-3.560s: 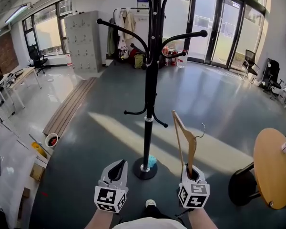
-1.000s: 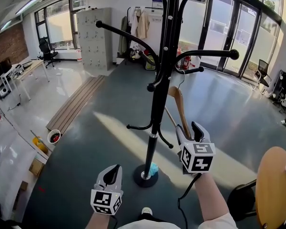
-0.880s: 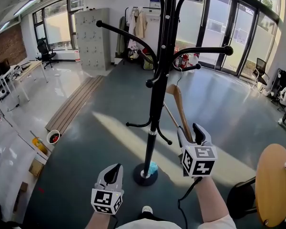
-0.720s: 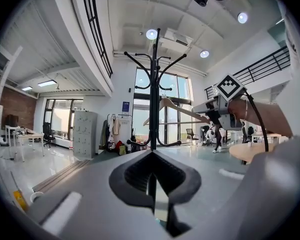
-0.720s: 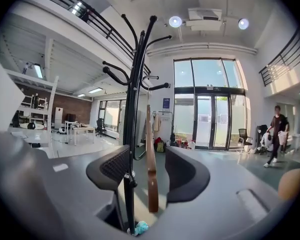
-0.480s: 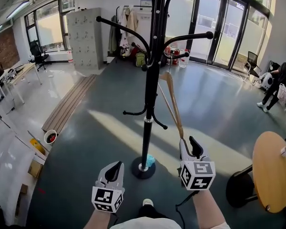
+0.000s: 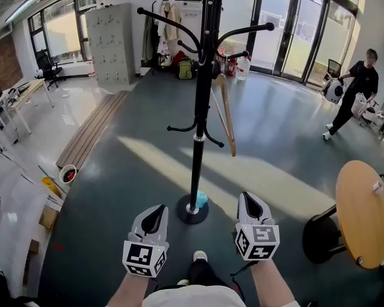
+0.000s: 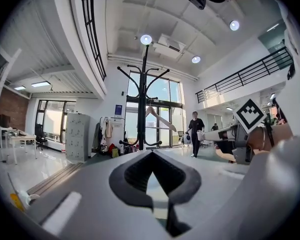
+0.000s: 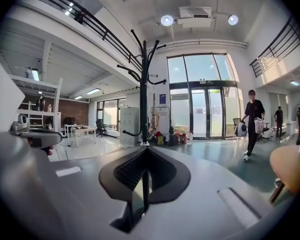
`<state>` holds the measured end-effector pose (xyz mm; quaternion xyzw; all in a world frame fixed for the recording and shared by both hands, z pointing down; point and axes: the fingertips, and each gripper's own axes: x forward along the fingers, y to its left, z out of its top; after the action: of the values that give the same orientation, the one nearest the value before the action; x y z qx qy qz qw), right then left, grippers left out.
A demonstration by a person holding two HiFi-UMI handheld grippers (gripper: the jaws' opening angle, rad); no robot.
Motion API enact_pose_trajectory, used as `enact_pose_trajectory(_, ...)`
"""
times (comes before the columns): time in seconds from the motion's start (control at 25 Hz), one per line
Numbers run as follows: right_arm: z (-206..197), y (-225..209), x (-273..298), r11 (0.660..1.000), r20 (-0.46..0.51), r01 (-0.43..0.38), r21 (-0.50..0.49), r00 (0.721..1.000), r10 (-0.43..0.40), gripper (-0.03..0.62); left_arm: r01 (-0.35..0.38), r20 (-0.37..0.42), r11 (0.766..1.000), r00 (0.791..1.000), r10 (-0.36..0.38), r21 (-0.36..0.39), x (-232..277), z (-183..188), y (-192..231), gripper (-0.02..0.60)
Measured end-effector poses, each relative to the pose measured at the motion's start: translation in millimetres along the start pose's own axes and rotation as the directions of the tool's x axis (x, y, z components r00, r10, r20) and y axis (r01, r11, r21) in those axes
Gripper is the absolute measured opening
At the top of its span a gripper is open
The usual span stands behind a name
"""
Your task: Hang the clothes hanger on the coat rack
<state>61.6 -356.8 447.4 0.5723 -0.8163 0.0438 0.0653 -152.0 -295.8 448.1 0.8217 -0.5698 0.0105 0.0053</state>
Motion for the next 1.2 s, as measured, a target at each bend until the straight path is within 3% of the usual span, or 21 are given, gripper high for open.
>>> enact_pose_trajectory(0.24,-25,41,-43,0.998,-0.018,-0.047,-0.030,0.999,0.047,0.027,0.049,-0.003,0.999,0.999,-0.049,-0.014,-32,-4,-16,0.000)
enact_pose_trajectory(0.56,-57,48,-94,0.998,-0.076,-0.059,-0.014,0.995,0.058,0.026,0.082,-0.024,0.997,0.996,-0.082,-0.012,-64,-8,-53,0.000)
enact_pose_trajectory(0.8,-70,48,-141,0.996,-0.092,-0.085,-0.010,0.992,0.084,0.026,0.062,-0.013,0.998,0.998,-0.062,-0.009,-93,-1,-87,0.000)
enact_pose_trajectory(1.2,-106,49,-252,0.988,-0.151,-0.153,-0.022,0.977,0.148,0.026,0.012,-0.062,0.999,0.998,-0.015,-0.041,-178,-26,-177,0.000)
